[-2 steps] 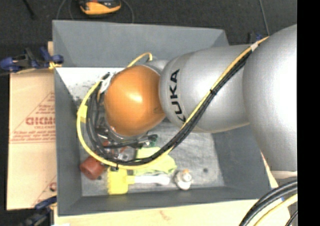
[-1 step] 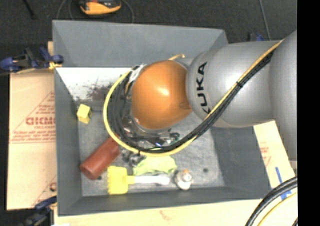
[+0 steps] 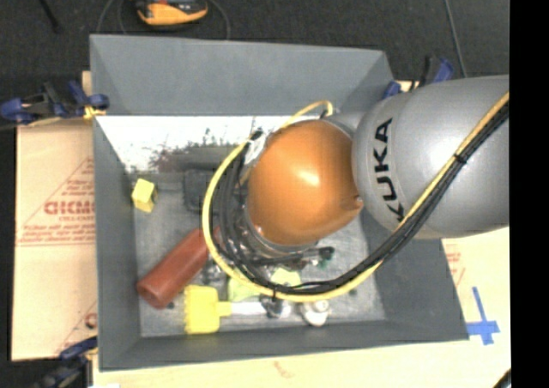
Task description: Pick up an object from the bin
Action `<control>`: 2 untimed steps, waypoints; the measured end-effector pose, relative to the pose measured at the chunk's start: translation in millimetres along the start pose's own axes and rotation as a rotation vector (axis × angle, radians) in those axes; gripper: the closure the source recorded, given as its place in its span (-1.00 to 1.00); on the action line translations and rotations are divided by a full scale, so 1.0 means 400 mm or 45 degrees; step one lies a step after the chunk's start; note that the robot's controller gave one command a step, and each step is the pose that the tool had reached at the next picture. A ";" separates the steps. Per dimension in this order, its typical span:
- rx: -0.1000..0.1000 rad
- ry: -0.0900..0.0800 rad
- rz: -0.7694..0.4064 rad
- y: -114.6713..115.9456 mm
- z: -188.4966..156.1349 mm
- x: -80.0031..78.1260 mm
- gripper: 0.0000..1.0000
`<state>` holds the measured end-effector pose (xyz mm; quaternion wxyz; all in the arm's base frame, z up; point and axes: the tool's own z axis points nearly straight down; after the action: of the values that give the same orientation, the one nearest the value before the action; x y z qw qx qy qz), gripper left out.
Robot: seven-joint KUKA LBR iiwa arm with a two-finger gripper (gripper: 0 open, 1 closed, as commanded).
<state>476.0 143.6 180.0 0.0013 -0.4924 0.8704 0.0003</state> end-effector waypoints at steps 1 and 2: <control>-0.001 0.001 0.001 0.000 0.001 0.001 -1.00; 0.002 0.000 -0.674 -0.072 0.262 -0.051 1.00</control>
Offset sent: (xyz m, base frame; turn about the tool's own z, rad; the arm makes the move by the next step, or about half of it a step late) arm 0.0330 0.0013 -0.1100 -0.5338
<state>511.4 146.3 75.4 0.0016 -0.7030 0.7112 -0.0007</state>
